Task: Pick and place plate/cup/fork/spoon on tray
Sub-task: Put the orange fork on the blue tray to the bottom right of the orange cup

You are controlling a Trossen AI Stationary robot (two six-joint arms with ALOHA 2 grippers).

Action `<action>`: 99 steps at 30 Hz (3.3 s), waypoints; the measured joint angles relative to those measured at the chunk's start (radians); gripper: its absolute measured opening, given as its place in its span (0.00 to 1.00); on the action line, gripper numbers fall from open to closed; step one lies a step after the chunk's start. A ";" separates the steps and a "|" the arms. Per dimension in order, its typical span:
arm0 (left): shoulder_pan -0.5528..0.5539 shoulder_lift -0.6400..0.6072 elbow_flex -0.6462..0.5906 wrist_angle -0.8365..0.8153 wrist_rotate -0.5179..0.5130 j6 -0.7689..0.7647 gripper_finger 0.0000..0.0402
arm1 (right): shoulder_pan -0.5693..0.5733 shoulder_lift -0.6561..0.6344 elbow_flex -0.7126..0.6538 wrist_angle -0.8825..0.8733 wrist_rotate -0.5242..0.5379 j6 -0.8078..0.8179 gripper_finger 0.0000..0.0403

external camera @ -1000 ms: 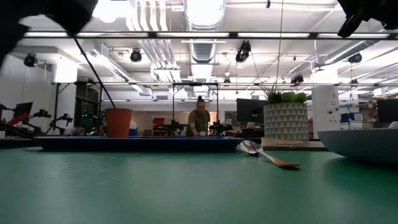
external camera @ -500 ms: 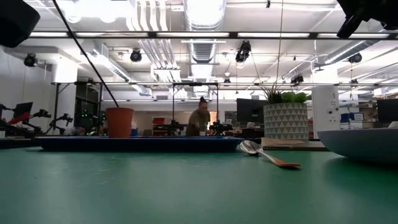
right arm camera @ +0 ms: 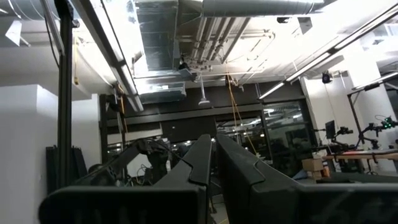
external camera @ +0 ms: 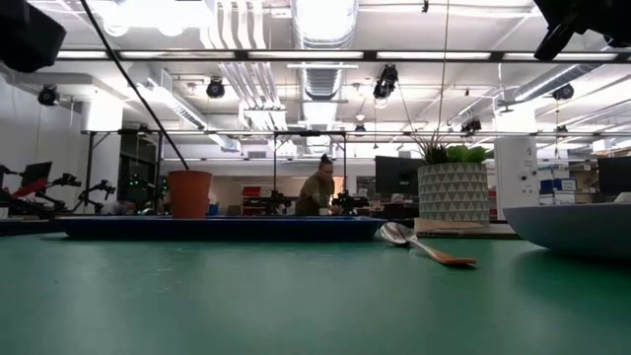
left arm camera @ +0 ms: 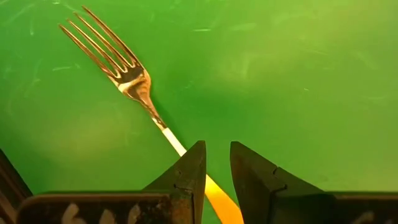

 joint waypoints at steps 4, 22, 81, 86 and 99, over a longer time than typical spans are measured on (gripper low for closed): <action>0.000 0.001 -0.023 0.002 -0.005 -0.026 0.15 | 0.000 0.000 0.000 0.000 0.000 0.000 0.04; -0.027 -0.004 -0.090 0.009 0.020 -0.129 0.20 | 0.000 0.000 0.000 -0.001 0.000 0.001 0.04; -0.033 0.003 -0.226 0.166 0.016 -0.186 0.37 | 0.000 -0.001 0.000 -0.006 0.001 -0.001 0.04; -0.033 0.003 -0.226 0.166 0.017 -0.185 0.26 | 0.000 -0.001 0.000 -0.006 0.001 -0.001 0.04; -0.033 0.003 -0.226 0.165 0.018 -0.185 0.08 | 0.000 -0.001 0.000 -0.006 0.001 -0.001 0.04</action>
